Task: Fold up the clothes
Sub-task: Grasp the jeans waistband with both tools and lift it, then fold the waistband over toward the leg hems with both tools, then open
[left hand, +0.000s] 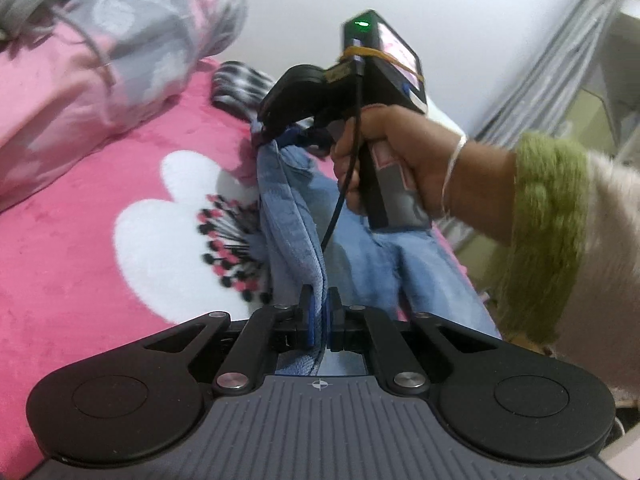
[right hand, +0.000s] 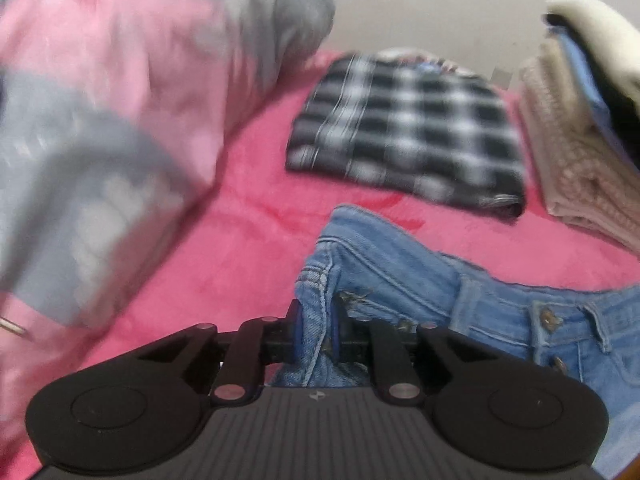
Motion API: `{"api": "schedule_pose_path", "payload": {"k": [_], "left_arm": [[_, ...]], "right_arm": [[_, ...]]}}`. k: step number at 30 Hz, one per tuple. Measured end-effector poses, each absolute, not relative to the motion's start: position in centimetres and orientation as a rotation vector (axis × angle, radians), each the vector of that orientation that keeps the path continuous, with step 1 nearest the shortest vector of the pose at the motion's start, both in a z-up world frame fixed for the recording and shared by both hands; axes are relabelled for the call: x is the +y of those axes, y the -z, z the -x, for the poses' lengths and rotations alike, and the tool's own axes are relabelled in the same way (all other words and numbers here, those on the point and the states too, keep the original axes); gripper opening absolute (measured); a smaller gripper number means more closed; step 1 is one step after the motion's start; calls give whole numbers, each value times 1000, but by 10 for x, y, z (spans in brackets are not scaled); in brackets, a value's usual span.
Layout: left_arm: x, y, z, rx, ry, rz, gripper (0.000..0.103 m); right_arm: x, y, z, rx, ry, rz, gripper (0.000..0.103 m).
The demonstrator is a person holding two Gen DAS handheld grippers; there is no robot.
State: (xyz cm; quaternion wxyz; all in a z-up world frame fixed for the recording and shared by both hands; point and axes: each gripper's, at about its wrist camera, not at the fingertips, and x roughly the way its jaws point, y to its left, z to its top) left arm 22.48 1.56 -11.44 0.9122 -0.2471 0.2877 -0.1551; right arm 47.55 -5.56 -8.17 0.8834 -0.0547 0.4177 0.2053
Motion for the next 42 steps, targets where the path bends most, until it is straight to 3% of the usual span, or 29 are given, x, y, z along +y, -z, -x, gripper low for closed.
{"api": "schedule_pose_path", "payload": {"k": [7, 15, 26, 42], "left_arm": [[-21, 101, -222, 602, 404, 470, 2], [-75, 90, -236, 658, 517, 411, 2], [-140, 98, -273, 772, 645, 367, 2], [-190, 108, -300, 821, 719, 386, 2]], "right_arm": [[-133, 61, -450, 669, -451, -105, 14], [-237, 66, -444, 593, -384, -259, 14], [-326, 92, -458, 599, -276, -366, 13], [-373, 94, -486, 618, -267, -327, 12]]}}
